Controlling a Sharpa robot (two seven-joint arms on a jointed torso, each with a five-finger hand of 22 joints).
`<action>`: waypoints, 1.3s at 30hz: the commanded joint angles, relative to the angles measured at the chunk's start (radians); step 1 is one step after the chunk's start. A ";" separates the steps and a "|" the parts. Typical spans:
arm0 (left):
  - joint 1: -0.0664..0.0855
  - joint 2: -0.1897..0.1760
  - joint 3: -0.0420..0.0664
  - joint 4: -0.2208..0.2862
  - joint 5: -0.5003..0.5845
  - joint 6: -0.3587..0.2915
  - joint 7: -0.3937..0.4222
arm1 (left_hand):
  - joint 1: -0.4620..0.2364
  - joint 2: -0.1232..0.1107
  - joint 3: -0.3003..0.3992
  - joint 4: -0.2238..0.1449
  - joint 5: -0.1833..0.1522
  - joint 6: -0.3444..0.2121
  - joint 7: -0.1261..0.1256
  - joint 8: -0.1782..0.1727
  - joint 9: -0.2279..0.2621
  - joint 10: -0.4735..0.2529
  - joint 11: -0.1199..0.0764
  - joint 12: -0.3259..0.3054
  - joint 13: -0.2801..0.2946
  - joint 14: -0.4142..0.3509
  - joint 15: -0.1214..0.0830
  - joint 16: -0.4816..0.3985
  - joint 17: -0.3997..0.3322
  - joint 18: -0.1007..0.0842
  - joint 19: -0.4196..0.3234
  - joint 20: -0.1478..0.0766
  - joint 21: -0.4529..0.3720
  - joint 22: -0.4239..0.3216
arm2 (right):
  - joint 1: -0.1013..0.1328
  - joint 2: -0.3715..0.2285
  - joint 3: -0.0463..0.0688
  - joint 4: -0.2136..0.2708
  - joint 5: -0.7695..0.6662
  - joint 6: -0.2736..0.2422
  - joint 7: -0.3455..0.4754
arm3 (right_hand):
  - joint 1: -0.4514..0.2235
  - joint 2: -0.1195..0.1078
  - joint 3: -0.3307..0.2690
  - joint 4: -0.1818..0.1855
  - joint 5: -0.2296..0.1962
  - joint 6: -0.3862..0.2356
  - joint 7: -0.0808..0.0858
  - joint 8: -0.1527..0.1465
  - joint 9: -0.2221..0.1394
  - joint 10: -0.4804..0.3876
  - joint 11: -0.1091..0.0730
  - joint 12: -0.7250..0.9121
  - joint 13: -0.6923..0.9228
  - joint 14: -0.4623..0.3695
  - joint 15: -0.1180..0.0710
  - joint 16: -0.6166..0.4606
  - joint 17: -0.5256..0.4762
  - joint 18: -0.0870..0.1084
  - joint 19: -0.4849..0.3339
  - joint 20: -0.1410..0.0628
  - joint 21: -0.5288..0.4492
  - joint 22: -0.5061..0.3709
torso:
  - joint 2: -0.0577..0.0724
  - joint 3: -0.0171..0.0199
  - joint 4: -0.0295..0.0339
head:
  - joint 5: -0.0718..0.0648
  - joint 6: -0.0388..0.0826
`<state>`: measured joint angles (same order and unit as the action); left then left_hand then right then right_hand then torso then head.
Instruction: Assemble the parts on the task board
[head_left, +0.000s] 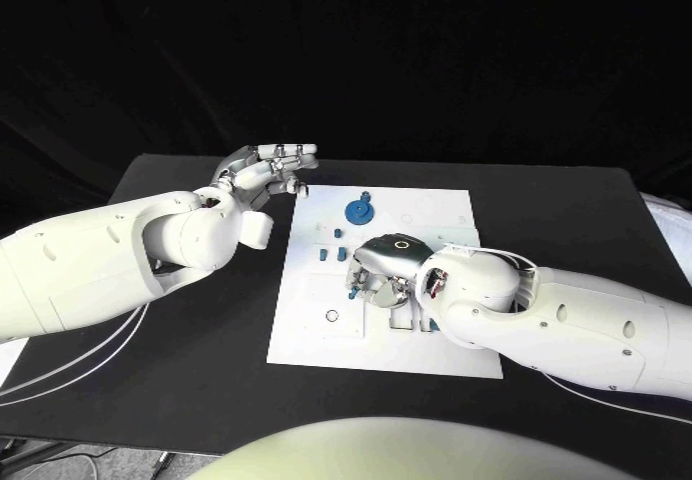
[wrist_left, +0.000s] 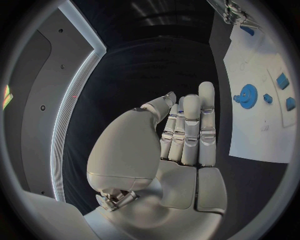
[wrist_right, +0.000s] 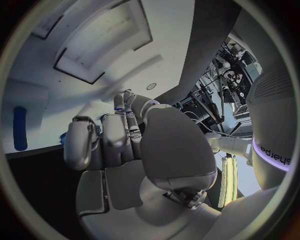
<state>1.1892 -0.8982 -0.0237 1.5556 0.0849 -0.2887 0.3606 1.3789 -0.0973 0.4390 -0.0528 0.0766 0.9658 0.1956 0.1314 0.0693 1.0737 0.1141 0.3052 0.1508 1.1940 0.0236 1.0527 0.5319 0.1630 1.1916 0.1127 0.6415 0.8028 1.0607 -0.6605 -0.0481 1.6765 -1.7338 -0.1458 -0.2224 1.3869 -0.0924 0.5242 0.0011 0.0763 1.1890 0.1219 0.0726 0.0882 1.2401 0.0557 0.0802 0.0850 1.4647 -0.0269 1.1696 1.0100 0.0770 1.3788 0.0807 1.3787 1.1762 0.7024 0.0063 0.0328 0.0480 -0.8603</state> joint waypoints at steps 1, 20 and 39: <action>0.000 0.002 0.001 0.000 0.004 0.015 0.000 | 0.002 0.004 -0.006 -0.002 0.006 -0.005 -0.001 0.006 0.000 -0.009 -0.001 0.006 0.001 -0.006 0.001 0.006 -0.001 0.019 0.002 0.008 -0.006 -0.002 | -0.003 0.001 -0.003 0.001 -0.014 0.047 0.001 | -0.006 0.003 0.003 -0.002 -0.003 0.004 0.001 0.002 0.002 0.002 0.004 -0.006 -0.002 0.032 0.003 0.005 0.000 0.004 0.004 0.002 0.002 -0.001 | 0.000 0.0002 0.0004 | 0.001 -0.002; 0.000 0.000 0.001 -0.002 0.004 0.016 -0.006 | 0.005 0.005 -0.007 -0.005 0.007 -0.009 0.000 0.009 0.000 -0.016 0.000 0.013 0.003 -0.008 0.001 0.007 -0.004 0.019 0.002 0.009 -0.007 -0.002 | -0.004 0.011 -0.007 0.001 -0.019 0.056 -0.024 | -0.056 -0.028 -0.025 0.009 0.020 -0.045 0.018 -0.013 -0.008 -0.049 0.021 -0.020 -0.021 0.029 0.018 0.009 -0.007 0.005 0.001 0.012 -0.001 -0.006 | 0.000 -0.0008 -0.0003 | 0.000 -0.005; 0.000 -0.003 0.001 -0.002 0.004 0.021 -0.016 | 0.005 0.005 -0.010 -0.007 0.006 -0.016 0.002 0.012 0.000 -0.025 0.002 0.020 0.004 -0.011 0.003 0.007 -0.009 0.019 0.001 0.010 -0.008 -0.002 | -0.004 -0.041 -0.007 0.043 -0.017 -0.054 -0.023 | -0.057 -0.043 -0.056 -0.004 0.040 -0.157 0.040 -0.006 -0.020 -0.189 0.051 -0.004 -0.020 0.019 0.042 0.013 -0.029 0.011 -0.012 0.035 -0.014 -0.031 | -0.001 0.0003 -0.0002 | -0.006 -0.003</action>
<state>1.1892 -0.9019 -0.0237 1.5524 0.0852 -0.2871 0.3452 1.3789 -0.0973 0.4334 -0.0584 0.0766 0.9567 0.2010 0.1386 0.0693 1.0556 0.1179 0.3216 0.1535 1.1903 0.0274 1.0527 0.5238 0.1629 1.1952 0.1163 0.6368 0.8020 1.0574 -0.6948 -0.0563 1.7080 -1.7417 -0.1607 -0.2352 1.3165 -0.1370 0.4701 0.0000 0.1105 1.0245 0.1610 0.0614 0.0673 1.0436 0.1048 0.0716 0.0640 1.4682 0.0092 1.1785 0.9815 0.0768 1.3642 0.1097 1.3672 1.1454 0.7020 0.0064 0.0333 0.0440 -0.8644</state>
